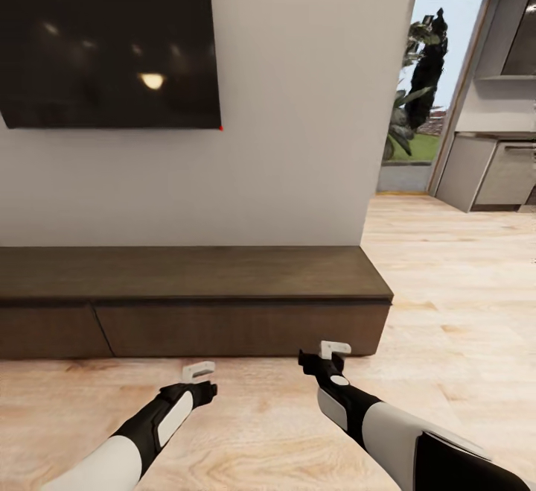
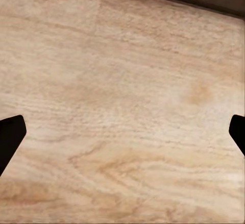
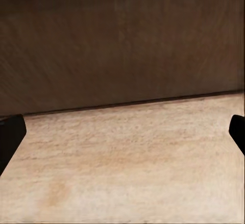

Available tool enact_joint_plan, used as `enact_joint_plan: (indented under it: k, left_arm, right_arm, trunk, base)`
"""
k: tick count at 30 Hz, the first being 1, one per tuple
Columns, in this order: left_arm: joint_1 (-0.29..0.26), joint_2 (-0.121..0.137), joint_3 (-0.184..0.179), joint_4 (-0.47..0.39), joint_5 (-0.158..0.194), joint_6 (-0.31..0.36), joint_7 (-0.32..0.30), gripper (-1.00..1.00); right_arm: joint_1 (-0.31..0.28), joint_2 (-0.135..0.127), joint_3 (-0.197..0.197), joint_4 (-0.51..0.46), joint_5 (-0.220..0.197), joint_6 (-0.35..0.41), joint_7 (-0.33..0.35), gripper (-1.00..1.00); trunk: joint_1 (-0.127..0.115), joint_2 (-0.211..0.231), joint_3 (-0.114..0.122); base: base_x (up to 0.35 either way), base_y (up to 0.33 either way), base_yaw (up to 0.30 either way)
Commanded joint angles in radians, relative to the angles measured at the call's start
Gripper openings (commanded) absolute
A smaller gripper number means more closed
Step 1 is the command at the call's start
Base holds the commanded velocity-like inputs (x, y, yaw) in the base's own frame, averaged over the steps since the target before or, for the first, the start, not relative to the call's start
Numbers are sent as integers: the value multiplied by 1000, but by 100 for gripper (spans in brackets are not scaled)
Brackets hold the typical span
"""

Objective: Place each of the two pumpkins and all three candles from the living room inside a cabinet in the living room (use any cabinet), then make sure every cabinet is closed, and position the cauldron so it is next to a table in the living room.

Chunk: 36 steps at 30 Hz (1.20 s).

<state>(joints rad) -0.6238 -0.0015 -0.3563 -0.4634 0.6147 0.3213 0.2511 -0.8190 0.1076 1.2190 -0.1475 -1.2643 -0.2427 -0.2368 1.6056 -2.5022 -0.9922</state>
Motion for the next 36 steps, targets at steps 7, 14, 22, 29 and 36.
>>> enact_joint_plan:
  k: [7, 14, 22, 29, 36]
  left_arm:
    - [0, 6, -9, 4, 11, 2, 9, 100]
    - [0, 6, -8, 32, 10, 2, 10, 100]
    - [0, 7, -6, 56, 10, 1, 10, 100]
    - [0, 6, -7, 61, 11, -2, 10, 100]
    - [0, 6, -7, 62, 11, -3, 10, 100]
  right_arm:
    - [-1, 0, 9, -1, -69, 54, -3, 100]
    - [-1, 0, 10, -1, -70, 73, -5, 100]
    - [0, 0, 8, 1, -70, 80, -7, 100]
    - [0, 0, 9, 2, -70, 80, -7, 100]
    - [0, 0, 9, 1, -70, 96, -6, 100]
  trunk:
    - [-4, 1, 26]
    - [-17, 23, 51]
    - [-48, 79, 76]
    - [-75, 128, 98]
    - [-102, 177, 116]
  base:
    - [-120, -76, 0]
    - [-5, -3, 0]
    - [0, 0, 0]
    - [0, 0, 0]
    - [0, 0, 0]
